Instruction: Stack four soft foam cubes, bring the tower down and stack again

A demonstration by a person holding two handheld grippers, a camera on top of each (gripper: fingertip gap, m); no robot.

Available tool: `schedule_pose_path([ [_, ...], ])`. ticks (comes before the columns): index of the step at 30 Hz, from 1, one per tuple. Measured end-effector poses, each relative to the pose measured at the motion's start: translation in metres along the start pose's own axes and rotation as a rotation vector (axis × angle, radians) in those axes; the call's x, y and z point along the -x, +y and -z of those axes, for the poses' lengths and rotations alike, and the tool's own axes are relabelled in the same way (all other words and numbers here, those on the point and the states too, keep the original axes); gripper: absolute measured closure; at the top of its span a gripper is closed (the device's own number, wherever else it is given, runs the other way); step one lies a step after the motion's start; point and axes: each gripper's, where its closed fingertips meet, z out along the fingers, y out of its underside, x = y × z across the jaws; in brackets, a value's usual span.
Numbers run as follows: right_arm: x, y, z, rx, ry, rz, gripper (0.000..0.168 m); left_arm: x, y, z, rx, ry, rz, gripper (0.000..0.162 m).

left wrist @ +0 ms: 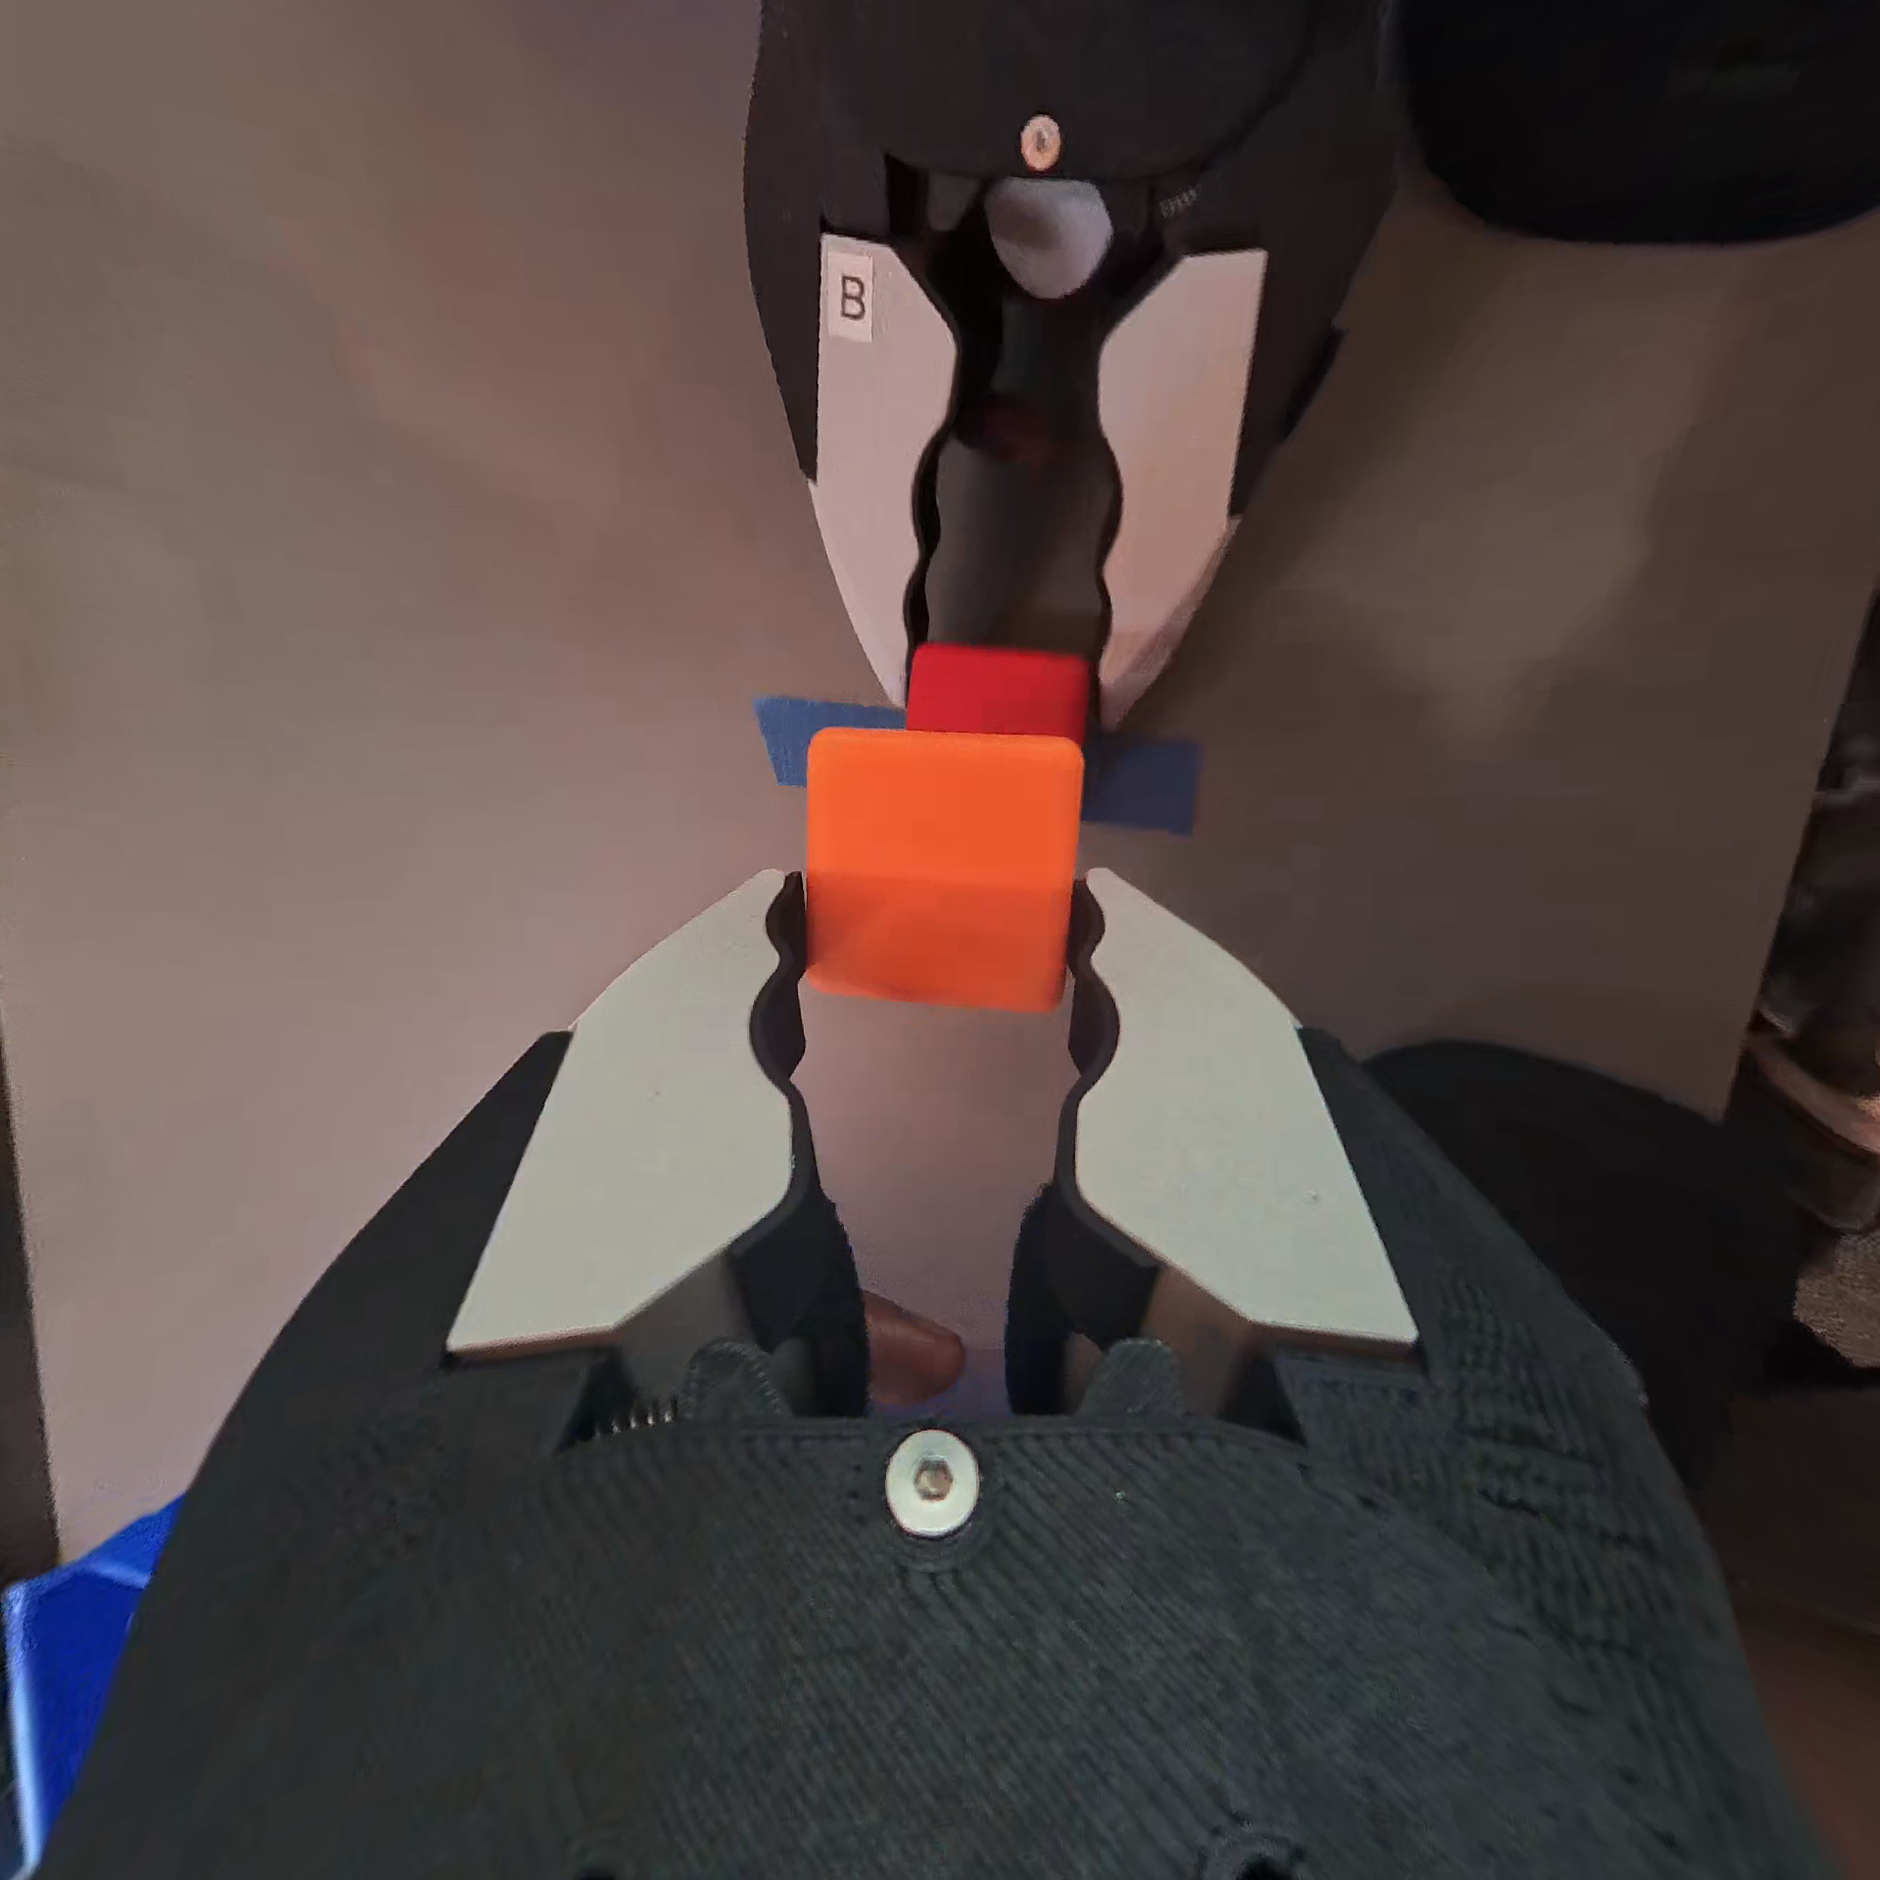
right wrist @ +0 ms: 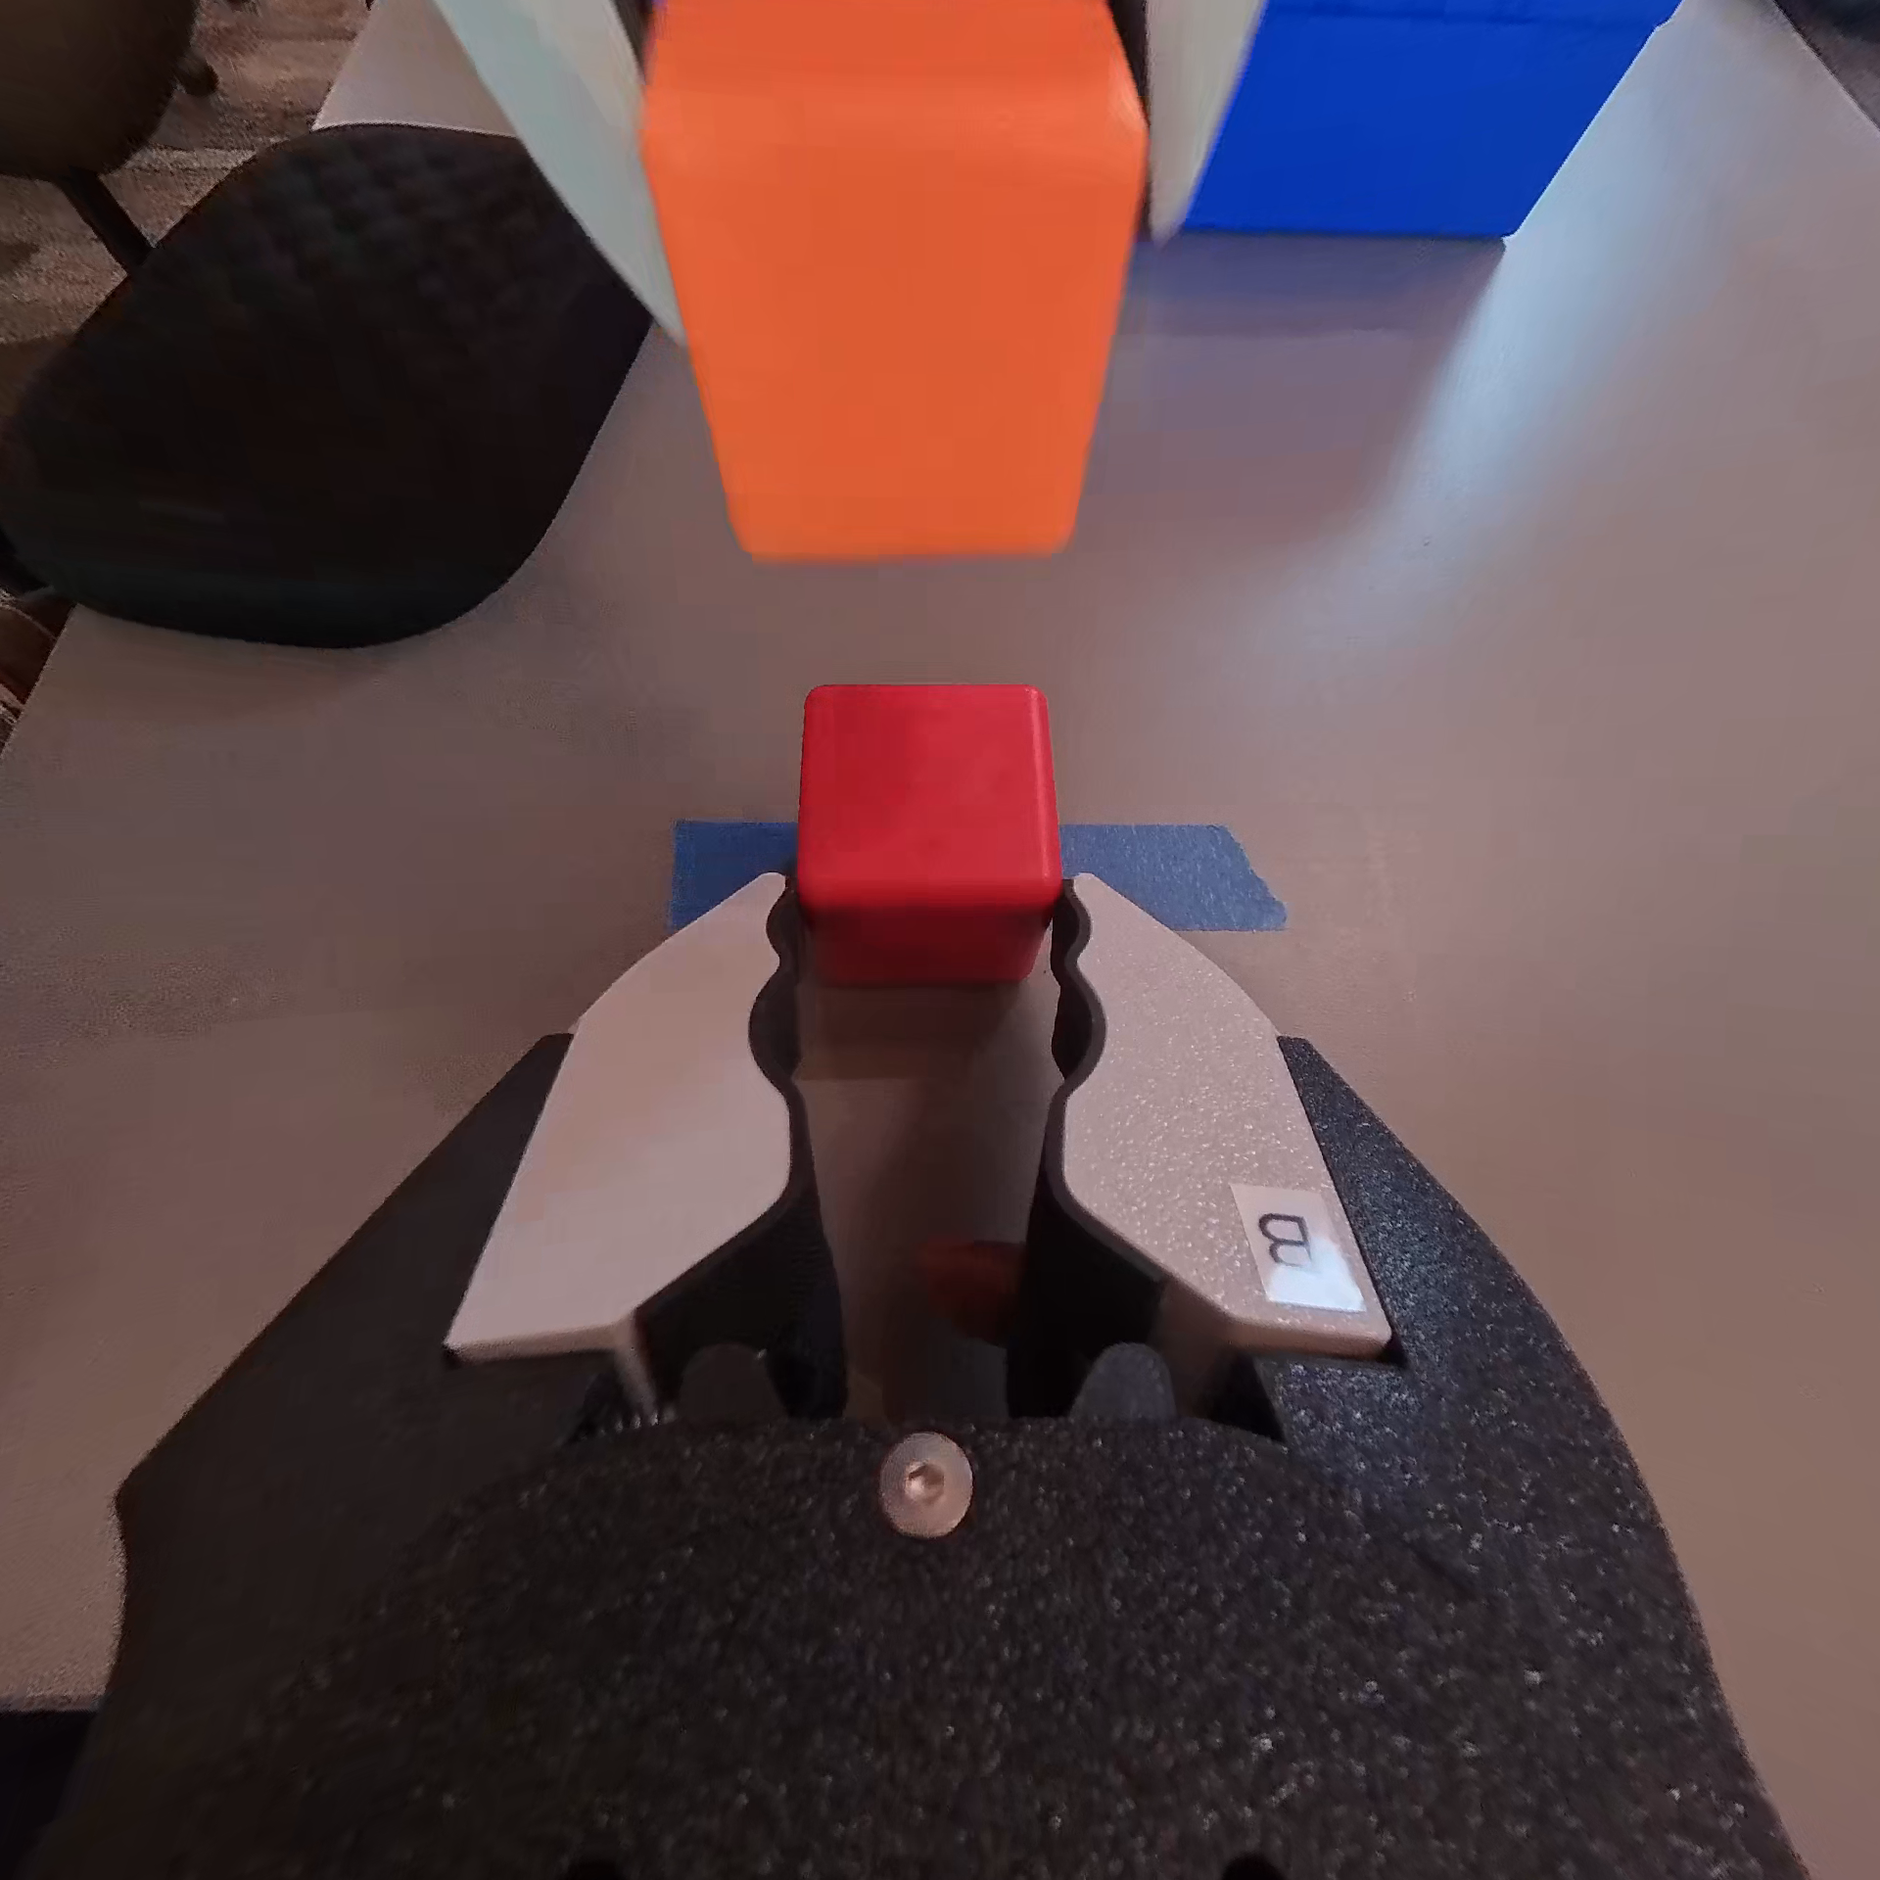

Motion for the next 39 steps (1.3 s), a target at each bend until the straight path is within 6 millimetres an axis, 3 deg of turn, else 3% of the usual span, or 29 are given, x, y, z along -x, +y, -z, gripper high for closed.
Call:
schedule_pose_path([
  [6,0.000,0.000,0.000,0.000,0.000,-0.003,0.120,0.000,-0.013,-0.024,-0.012,0.045,-0.049,0.112],
  [12,-0.001,0.000,0.000,0.000,0.003,-0.006,0.120,-0.001,-0.012,-0.035,-0.013,0.076,-0.064,0.112],
  [19,-0.002,0.000,-0.001,0.000,0.004,-0.009,0.120,-0.002,-0.011,-0.036,-0.021,0.057,-0.121,0.112],
  [35,-0.002,-0.001,-0.001,-0.003,0.008,-0.025,0.121,-0.004,-0.012,-0.036,-0.001,0.022,-0.065,0.112],
  [39,0.001,-0.022,0.008,-0.127,-0.034,-0.094,0.108,-0.004,-0.012,-0.036,0.002,0.023,-0.062,0.112],
])
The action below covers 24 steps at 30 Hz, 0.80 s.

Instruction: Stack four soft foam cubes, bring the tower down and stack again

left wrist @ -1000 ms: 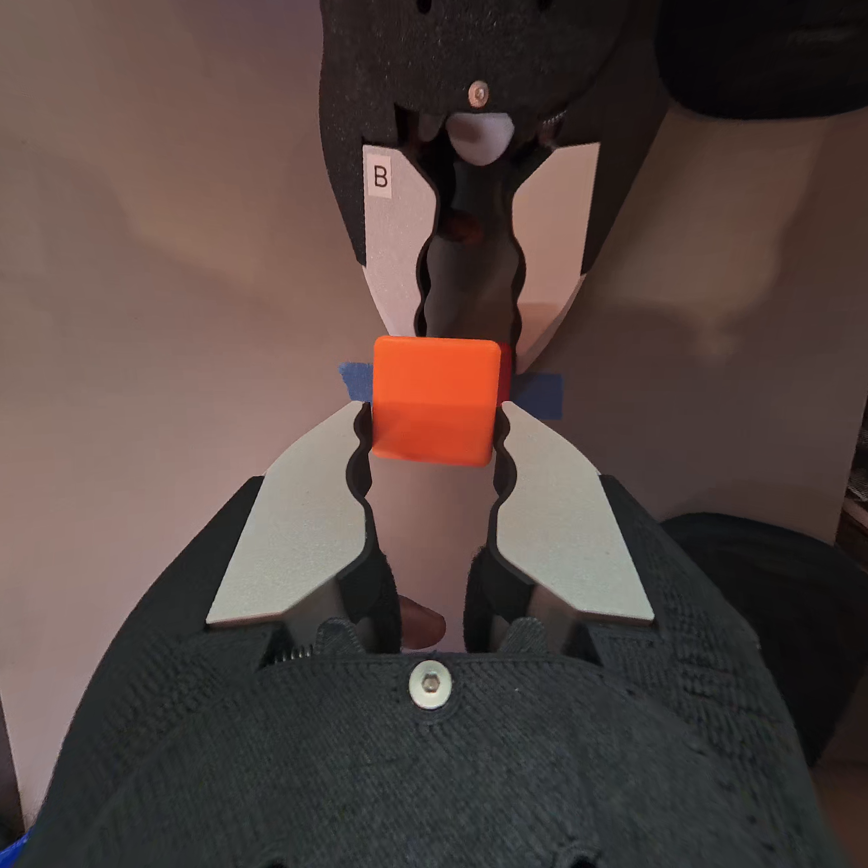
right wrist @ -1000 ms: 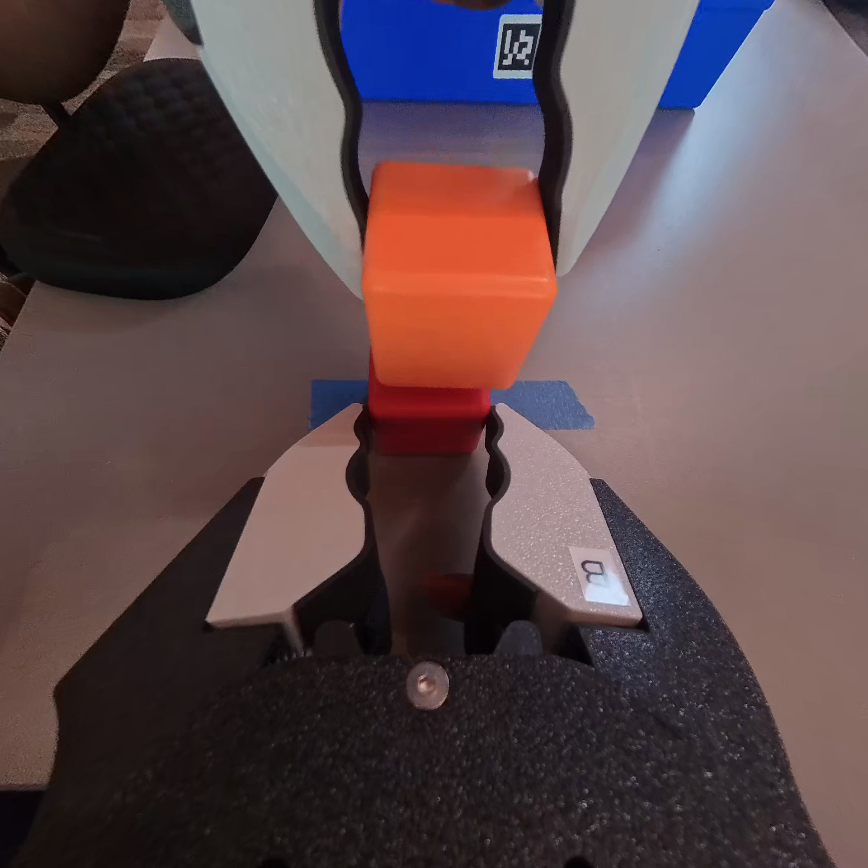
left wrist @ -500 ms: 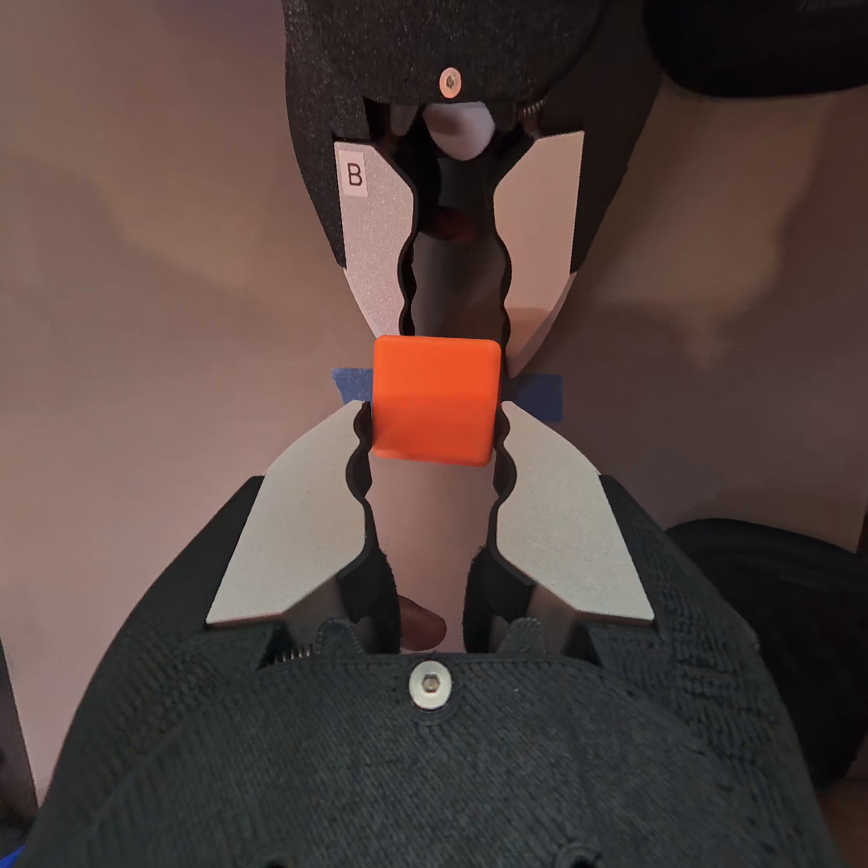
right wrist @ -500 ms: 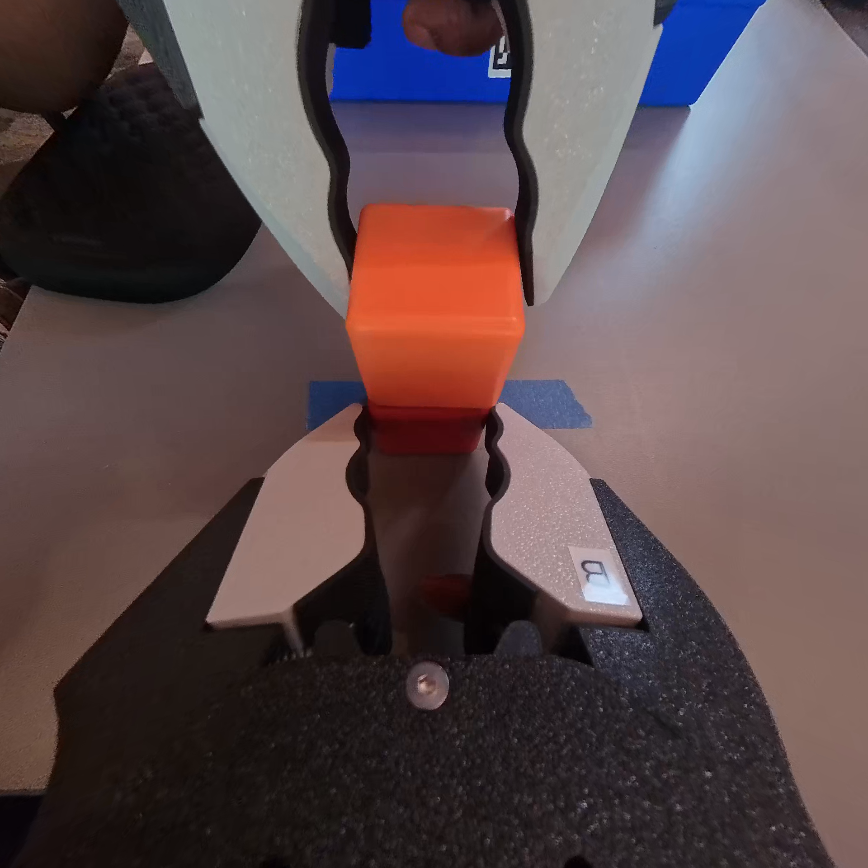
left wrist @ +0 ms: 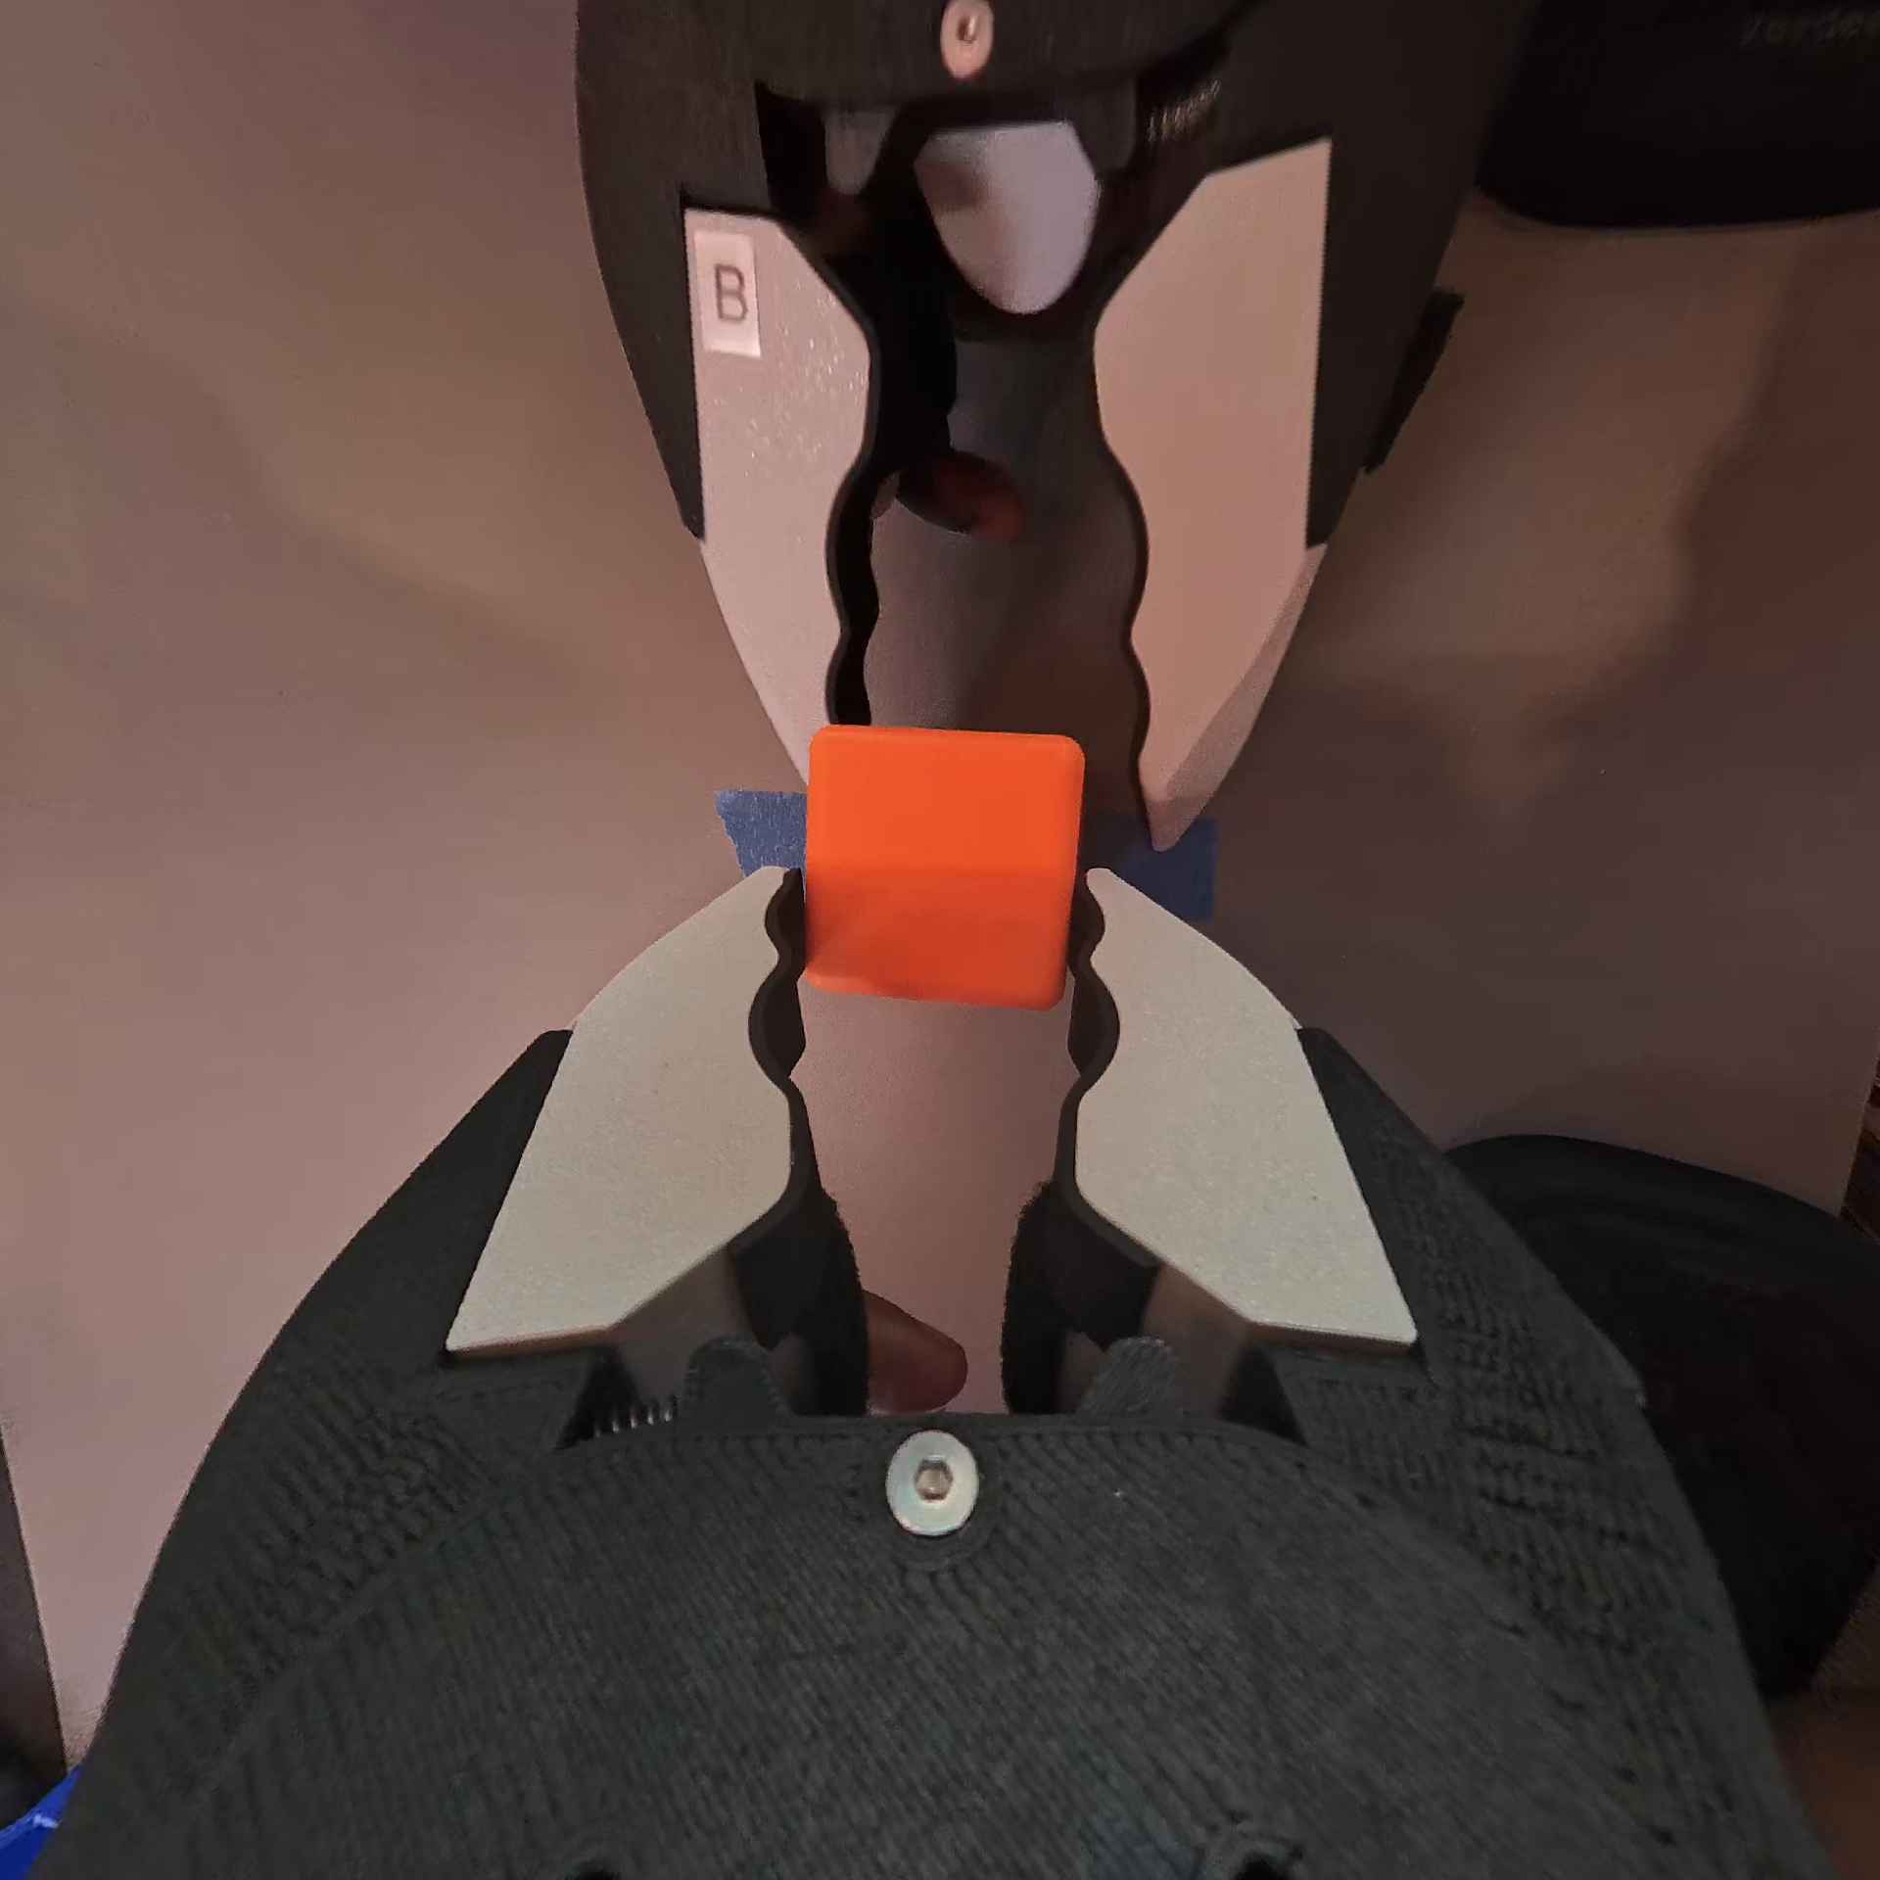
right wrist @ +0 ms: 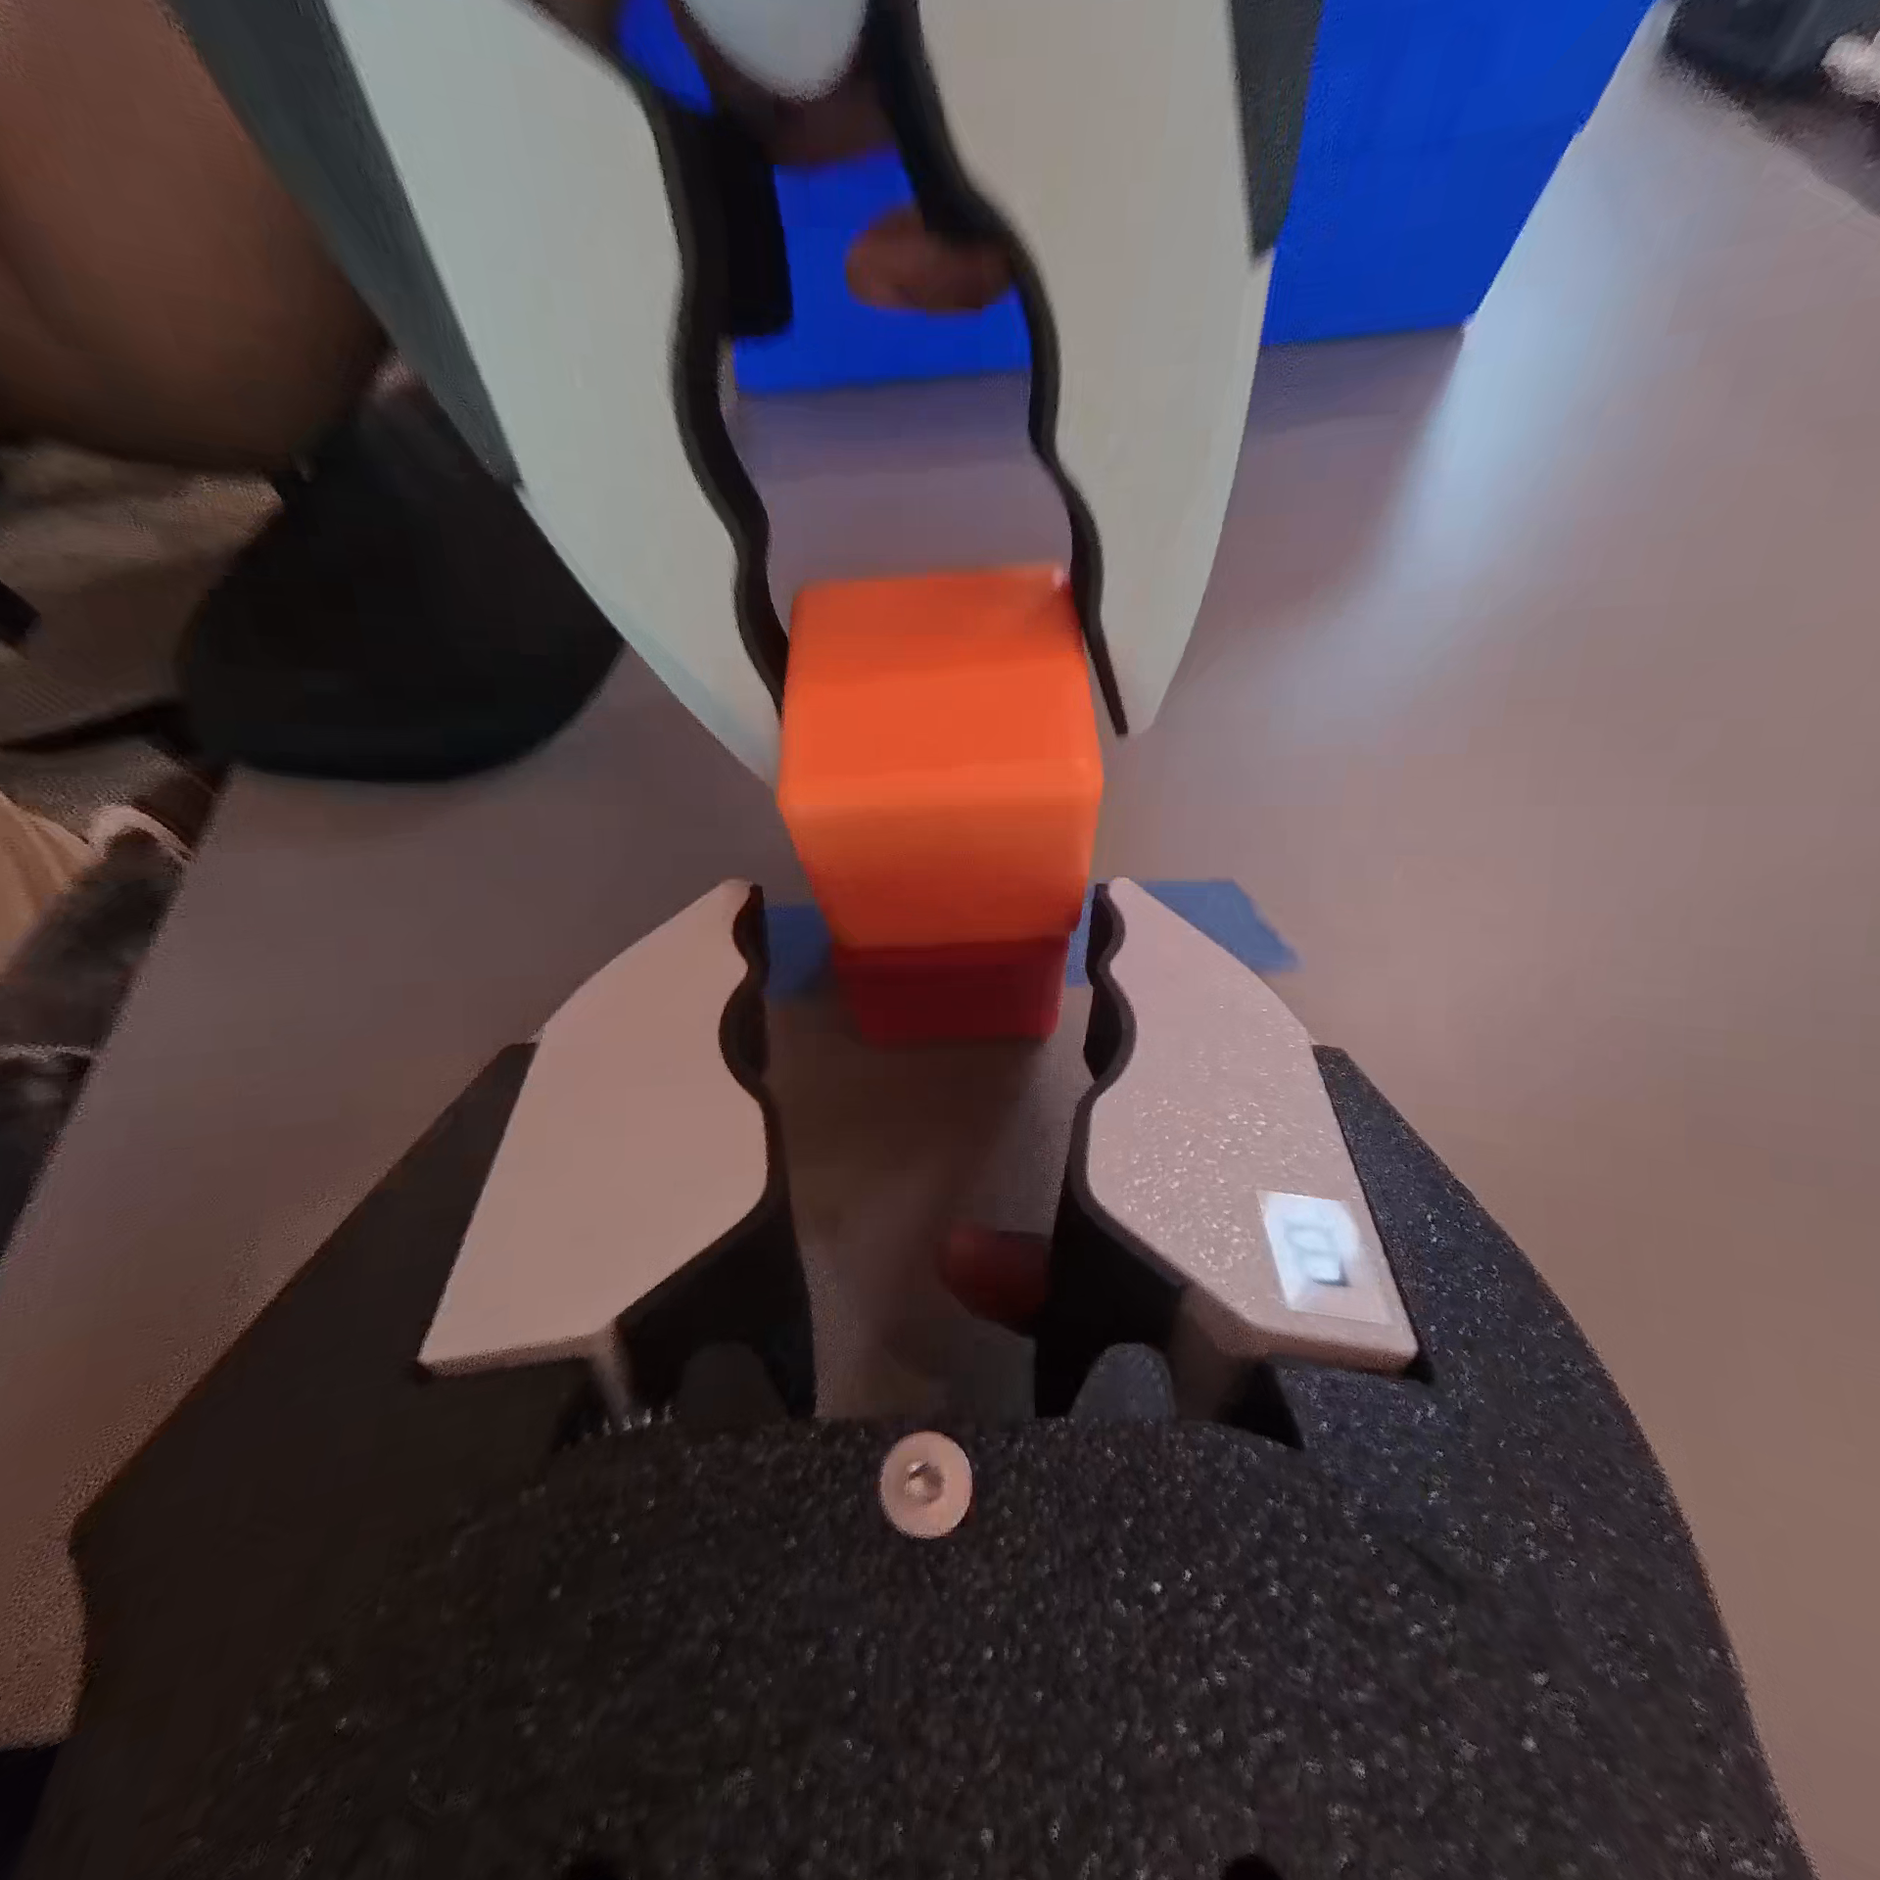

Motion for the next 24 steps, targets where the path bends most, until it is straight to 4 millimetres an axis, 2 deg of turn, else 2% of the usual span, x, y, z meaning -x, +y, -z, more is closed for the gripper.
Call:
schedule_pose_path([
  [2,-0.002,-0.009,0.002,-0.036,0.039,0.035,0.113,0.000,0.000,0.000,0.001,-0.001,-0.001,0.112],
  [4,-0.006,-0.009,0.001,-0.024,0.092,0.082,0.120,0.000,0.000,0.000,0.001,-0.001,0.001,0.112],
  [9,-0.006,-0.008,0.002,-0.020,0.088,0.083,0.119,-0.001,-0.001,0.000,-0.033,-0.006,0.027,0.111],
  [10,-0.005,-0.008,0.002,-0.018,0.086,0.085,0.119,-0.001,-0.001,0.003,-0.058,-0.012,0.055,0.106],
  [12,-0.005,-0.007,0.002,-0.019,0.085,0.081,0.119,0.004,0.002,0.024,-0.150,-0.055,0.129,0.096],
  [14,-0.005,-0.007,0.002,-0.021,0.086,0.080,0.119,0.021,0.018,0.067,-0.267,-0.182,0.249,0.085],
  [16,-0.005,-0.008,0.002,-0.021,0.085,0.079,0.119,0.044,0.063,0.119,-0.320,-0.377,0.411,0.088],
  [18,-0.005,-0.007,0.002,-0.020,0.085,0.079,0.119,0.058,0.134,0.161,-0.213,-0.548,0.507,0.094],
  [19,-0.005,-0.007,0.002,-0.020,0.085,0.079,0.119,0.059,0.175,0.172,-0.093,-0.579,0.524,0.093],
  [21,-0.005,-0.007,0.002,-0.019,0.086,0.079,0.120,0.051,0.250,0.175,0.164,-0.505,0.553,0.093],
  [22,-0.005,-0.007,0.002,-0.017,0.086,0.080,0.120,0.048,0.279,0.171,0.258,-0.443,0.569,0.093],
  [24,-0.005,-0.007,0.002,-0.014,0.087,0.084,0.119,0.046,0.320,0.157,0.387,-0.358,0.587,0.094],
])
